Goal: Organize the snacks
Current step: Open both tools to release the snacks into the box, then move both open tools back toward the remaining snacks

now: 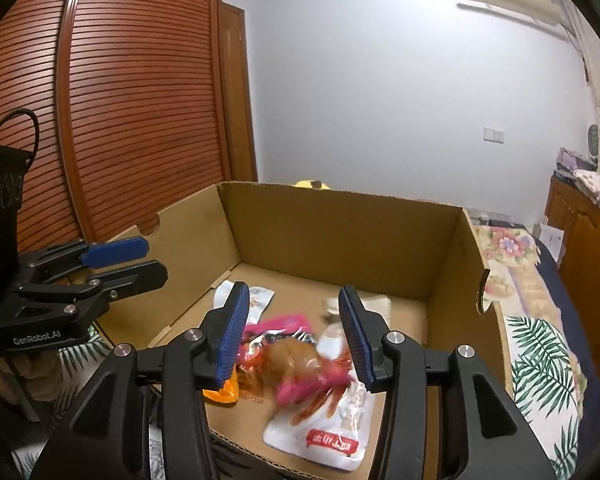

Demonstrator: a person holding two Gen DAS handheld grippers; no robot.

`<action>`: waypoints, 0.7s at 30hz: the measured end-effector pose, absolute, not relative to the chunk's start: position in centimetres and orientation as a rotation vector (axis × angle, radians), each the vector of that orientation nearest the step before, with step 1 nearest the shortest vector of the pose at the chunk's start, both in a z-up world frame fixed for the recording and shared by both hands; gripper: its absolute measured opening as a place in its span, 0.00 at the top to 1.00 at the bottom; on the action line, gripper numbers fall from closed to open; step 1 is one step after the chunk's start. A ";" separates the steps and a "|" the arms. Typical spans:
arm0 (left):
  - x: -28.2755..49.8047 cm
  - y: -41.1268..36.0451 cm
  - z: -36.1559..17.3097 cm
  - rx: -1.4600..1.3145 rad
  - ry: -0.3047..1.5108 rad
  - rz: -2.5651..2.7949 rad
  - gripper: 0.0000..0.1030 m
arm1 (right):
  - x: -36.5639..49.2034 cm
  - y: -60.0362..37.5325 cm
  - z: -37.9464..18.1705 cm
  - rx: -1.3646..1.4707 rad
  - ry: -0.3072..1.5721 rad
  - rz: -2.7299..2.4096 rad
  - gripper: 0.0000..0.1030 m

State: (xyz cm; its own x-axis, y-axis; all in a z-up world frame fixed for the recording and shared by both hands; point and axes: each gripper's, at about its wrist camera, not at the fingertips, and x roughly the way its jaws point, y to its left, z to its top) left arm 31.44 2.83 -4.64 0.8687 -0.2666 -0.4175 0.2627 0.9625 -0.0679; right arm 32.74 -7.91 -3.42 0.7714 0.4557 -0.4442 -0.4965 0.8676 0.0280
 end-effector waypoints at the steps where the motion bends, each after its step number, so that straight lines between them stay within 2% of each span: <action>1: 31.4 2.8 -4.6 -0.010 0.437 -0.277 0.50 | 32.8 -8.0 -3.4 -0.092 0.458 0.516 0.54; 10: 31.4 2.8 -4.7 -0.006 0.433 -0.274 0.50 | 32.8 -8.2 -3.4 -0.092 0.449 0.516 0.54; 15: 31.3 2.9 -4.6 -0.010 0.422 -0.268 0.46 | 32.2 -8.0 -2.6 -0.100 0.427 0.509 0.54; 18: 31.1 3.2 -4.2 -0.029 0.420 -0.242 0.26 | 31.3 -8.1 -1.6 -0.088 0.421 0.530 0.54; 21: 30.6 3.6 -3.8 -0.049 0.410 -0.242 0.24 | 29.7 -8.0 -0.4 -0.109 0.401 0.529 0.54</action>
